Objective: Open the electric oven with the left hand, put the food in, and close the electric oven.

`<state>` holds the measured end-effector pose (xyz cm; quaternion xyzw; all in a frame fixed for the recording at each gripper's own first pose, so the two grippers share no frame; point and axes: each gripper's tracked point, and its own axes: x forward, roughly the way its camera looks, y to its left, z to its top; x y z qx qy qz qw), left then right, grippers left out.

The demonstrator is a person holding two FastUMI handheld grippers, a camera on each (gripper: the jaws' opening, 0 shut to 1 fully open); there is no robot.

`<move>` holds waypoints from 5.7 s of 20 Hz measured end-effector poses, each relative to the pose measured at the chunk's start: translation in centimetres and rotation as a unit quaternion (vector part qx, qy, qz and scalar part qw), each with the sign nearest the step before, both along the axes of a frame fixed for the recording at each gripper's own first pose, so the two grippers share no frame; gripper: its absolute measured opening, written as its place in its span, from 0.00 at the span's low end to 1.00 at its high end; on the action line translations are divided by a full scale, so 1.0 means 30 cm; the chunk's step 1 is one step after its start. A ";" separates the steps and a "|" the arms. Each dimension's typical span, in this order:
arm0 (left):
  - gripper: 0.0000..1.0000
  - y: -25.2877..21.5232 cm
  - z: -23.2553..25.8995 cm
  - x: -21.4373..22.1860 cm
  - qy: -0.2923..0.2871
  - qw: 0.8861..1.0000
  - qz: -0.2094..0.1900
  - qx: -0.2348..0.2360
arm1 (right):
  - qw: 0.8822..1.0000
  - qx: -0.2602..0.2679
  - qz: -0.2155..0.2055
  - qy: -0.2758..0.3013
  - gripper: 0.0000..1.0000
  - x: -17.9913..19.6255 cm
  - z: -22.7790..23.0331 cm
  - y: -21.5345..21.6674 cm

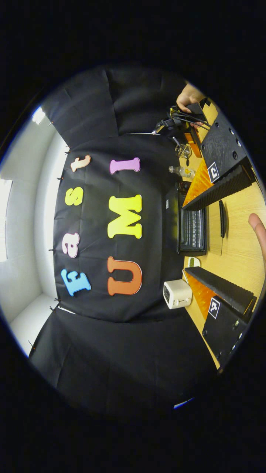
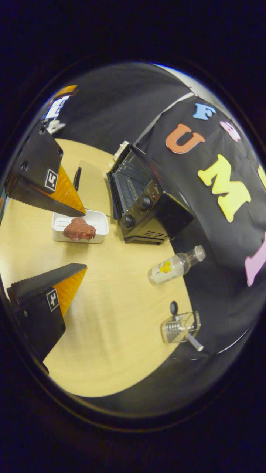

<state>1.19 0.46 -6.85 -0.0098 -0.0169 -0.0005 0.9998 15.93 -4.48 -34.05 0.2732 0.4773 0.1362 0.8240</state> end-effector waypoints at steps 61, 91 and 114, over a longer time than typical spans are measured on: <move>0.96 0.442 -0.105 -0.140 -0.004 0.993 0.119 0.010 | 0.930 -0.050 -0.171 -0.323 0.07 0.370 0.130 0.884; 0.95 0.471 -0.248 -0.132 0.033 0.996 0.089 -0.001 | 0.932 -0.152 -0.198 -0.264 0.43 0.542 -0.040 0.803; 0.95 0.153 -0.310 0.011 0.074 0.997 0.000 -0.007 | 0.870 -0.210 -0.120 -0.430 1.00 -0.191 0.599 0.468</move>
